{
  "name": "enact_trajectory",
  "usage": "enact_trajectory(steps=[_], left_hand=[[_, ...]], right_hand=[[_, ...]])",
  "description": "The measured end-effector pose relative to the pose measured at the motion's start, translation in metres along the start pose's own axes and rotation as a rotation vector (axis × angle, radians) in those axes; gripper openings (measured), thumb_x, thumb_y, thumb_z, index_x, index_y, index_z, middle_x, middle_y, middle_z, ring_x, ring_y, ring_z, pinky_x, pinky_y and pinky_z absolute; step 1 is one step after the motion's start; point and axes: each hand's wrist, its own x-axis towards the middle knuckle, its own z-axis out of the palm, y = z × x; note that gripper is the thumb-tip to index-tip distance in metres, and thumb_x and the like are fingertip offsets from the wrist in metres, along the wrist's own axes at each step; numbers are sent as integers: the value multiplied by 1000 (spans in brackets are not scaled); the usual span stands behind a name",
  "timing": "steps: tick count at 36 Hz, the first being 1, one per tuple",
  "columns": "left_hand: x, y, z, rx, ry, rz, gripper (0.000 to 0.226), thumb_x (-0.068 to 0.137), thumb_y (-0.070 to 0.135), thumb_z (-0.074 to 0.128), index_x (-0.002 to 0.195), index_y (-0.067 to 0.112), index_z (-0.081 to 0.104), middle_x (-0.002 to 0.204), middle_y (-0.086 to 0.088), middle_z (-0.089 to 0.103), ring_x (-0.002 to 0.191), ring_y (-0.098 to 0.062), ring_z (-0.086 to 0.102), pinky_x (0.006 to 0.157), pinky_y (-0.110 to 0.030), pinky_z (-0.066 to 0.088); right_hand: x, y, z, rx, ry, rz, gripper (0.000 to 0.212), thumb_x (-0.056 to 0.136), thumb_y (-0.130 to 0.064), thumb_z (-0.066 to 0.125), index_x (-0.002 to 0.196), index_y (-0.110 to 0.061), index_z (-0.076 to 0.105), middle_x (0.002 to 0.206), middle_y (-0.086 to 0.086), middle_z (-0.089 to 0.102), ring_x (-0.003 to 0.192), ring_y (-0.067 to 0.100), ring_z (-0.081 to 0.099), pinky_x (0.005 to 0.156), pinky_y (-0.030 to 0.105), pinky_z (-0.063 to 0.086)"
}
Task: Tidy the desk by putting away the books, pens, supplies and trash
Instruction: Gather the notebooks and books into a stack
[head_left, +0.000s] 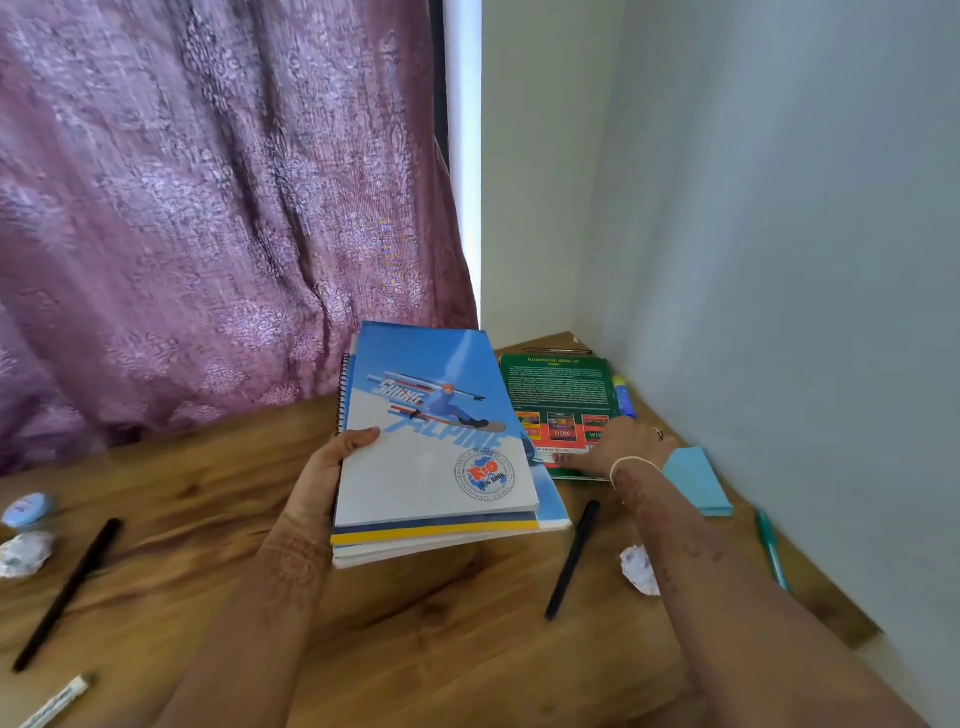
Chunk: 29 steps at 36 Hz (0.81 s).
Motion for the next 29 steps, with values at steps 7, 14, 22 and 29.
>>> enact_trajectory(steps=[7, 14, 22, 29], left_hand=[[7, 0, -7, 0, 14, -6, 21, 93, 20, 52, 108, 9, 61, 85, -14, 75, 65, -28, 72, 55, -37, 61], [8, 4, -15, -5, 16, -20, 23, 91, 19, 53, 111, 9, 60, 89, -16, 74, 68, -29, 71, 60, -40, 60], [13, 8, -20, -5, 6, -35, 31, 89, 20, 56, 118, 8, 61, 102, -18, 73, 78, -32, 72, 66, -42, 61], [15, 12, -23, -4, -11, -31, 26, 91, 20, 55, 113, 8, 61, 100, -17, 73, 77, -31, 71, 67, -42, 60]], right_hand=[[6, -2, -2, 29, -58, 81, 99, 34, -89, 68, 108, -25, 58, 113, 2, 62, 111, 24, 57, 101, 42, 34], [7, -4, -5, 69, -122, 133, 97, 37, -82, 75, 112, -24, 57, 115, 2, 61, 114, 26, 56, 103, 43, 35], [5, -6, 3, 188, -57, 122, 98, 33, -85, 70, 109, -24, 60, 110, 4, 63, 112, 30, 54, 98, 44, 34], [4, -10, 11, 138, -28, 44, 100, 40, -93, 58, 117, -28, 56, 116, 4, 64, 114, 29, 56, 99, 43, 38]])
